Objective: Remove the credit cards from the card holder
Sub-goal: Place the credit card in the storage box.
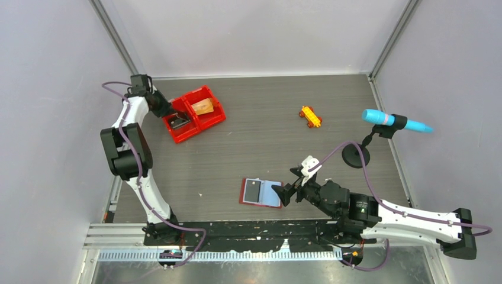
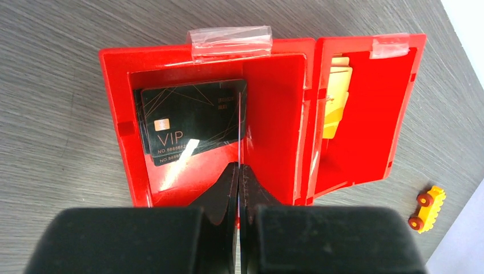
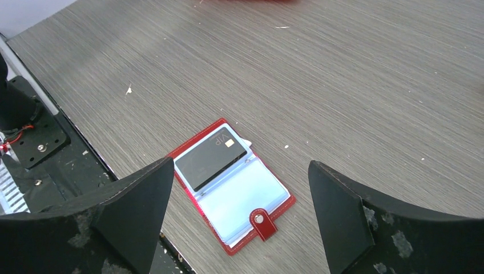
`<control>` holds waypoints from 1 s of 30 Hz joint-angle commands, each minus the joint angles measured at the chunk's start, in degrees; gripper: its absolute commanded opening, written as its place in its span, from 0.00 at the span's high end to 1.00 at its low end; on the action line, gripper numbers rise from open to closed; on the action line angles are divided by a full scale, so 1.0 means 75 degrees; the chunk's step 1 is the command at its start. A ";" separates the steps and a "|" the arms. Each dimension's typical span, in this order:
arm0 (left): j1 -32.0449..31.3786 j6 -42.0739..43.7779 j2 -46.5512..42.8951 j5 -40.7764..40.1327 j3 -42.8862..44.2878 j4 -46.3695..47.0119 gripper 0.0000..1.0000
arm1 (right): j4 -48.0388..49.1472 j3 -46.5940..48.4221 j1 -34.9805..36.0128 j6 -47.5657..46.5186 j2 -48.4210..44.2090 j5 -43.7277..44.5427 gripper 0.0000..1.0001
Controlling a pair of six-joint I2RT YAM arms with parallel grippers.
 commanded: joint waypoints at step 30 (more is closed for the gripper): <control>0.0050 0.0583 0.0467 -0.0292 0.1034 -0.0421 0.76 | -0.0021 0.0418 -0.0010 -0.0198 0.0041 0.0651 0.05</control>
